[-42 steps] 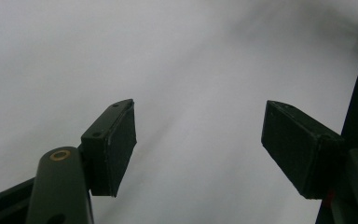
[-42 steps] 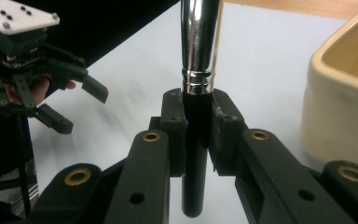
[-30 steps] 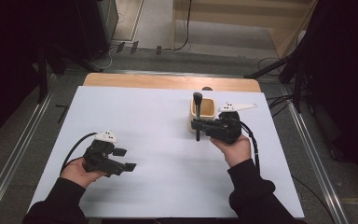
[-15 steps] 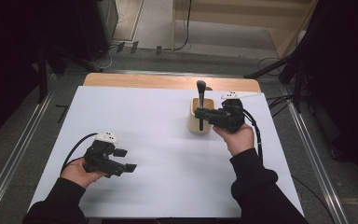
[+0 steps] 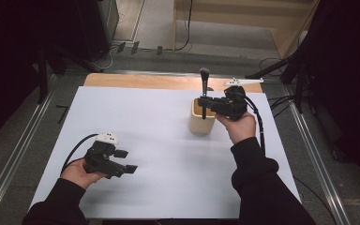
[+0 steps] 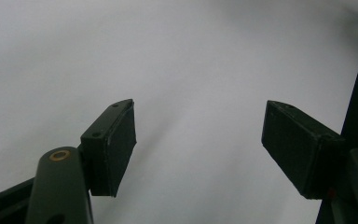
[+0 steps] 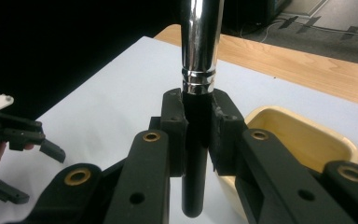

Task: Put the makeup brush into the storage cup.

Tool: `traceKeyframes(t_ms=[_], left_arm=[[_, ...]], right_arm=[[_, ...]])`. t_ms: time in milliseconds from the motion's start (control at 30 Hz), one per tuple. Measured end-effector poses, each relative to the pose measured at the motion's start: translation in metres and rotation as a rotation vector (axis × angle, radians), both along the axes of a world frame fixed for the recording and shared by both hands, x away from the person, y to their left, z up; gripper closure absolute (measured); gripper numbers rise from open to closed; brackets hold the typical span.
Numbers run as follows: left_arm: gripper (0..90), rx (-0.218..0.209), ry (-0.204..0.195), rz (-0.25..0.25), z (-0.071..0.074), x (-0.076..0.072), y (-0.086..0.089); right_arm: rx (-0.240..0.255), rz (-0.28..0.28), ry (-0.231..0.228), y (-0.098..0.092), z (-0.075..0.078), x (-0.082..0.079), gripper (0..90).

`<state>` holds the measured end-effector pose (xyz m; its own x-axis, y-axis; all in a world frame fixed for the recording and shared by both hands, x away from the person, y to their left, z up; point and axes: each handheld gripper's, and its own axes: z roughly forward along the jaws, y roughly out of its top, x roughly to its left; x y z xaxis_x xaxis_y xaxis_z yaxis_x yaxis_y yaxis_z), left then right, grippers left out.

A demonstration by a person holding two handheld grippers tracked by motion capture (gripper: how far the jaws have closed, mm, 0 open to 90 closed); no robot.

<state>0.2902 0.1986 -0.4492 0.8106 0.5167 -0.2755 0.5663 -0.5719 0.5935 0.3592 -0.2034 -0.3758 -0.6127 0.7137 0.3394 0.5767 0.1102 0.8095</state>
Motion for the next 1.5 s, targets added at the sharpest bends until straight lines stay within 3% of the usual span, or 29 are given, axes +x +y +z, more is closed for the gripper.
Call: traceKeyframes(t_ms=[600, 1200, 1500], left_arm=[[27.4, -0.002, -0.017, 0.013, 0.001, 0.0, 0.001], [27.3, -0.012, -0.021, 0.003, 0.005, 0.0, 0.002], [27.4, -0.023, -0.037, 0.014, 0.007, 0.0, 0.003]], right_arm=[[-0.035, -0.065, -0.024, -0.003, 0.01, 0.033, 79.1], [-0.061, -0.128, 0.0, -0.002, -0.014, 0.049, 79.0], [-0.065, -0.136, 0.006, -0.003, -0.03, 0.046, 79.0]])
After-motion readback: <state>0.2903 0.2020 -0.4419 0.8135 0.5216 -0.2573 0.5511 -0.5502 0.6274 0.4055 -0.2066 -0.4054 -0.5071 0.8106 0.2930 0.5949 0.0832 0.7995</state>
